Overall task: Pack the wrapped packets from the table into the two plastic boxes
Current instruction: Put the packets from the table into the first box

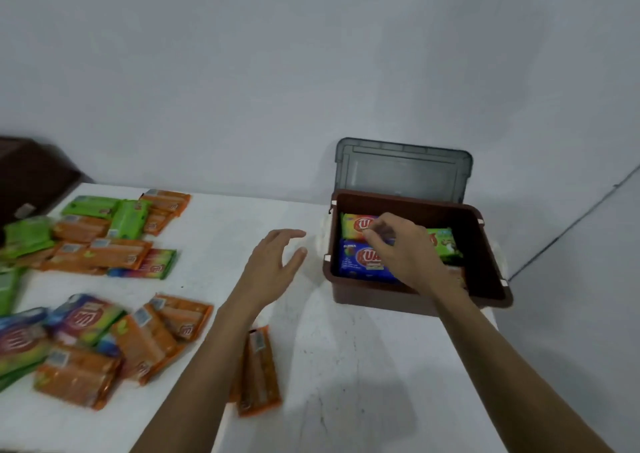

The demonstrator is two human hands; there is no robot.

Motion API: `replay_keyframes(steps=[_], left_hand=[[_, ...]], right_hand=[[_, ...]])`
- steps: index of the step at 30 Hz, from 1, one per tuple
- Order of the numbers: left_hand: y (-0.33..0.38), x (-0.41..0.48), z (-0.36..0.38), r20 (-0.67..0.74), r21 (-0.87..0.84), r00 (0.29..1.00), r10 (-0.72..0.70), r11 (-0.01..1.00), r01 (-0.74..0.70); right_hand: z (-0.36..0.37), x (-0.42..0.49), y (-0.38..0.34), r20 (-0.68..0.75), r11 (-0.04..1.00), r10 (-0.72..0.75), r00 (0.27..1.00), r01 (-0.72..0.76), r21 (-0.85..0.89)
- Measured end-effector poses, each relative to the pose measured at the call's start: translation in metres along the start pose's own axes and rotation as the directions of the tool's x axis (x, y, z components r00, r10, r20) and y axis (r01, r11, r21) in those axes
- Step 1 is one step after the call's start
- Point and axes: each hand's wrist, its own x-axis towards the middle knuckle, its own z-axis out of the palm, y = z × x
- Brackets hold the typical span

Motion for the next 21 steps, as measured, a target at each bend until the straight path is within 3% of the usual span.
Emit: replay_keyframes(steps=[5,9,16,21], left_hand=[[-0.054,-0.036,-0.051,-0.013,0.054,0.996,-0.091,0.994,0.091],[-0.096,-0.067,-0.077,-0.010,0.122,0.989,-0.148,0.981,0.148],[-0.153,-0.108,-0.101,-0.028,0.380,0.978,-0.205,0.903,0.200],[-0.174,-0.127,-0.103,-0.014,0.384,0.976,-0.219,0.900,0.207]], right_hand=[[0.050,-0.011,-0.056,0.014,0.993,-0.111,0.994,0.110,0.039],[0.096,-0.022,-0.088,0.182,0.993,-0.117,0.976,0.112,0.039],[0.162,-0.046,-0.122,0.516,0.988,0.005,0.856,0.074,-0.134],[0.191,-0.056,-0.124,0.564,0.919,0.093,0.821,0.147,-0.366]])
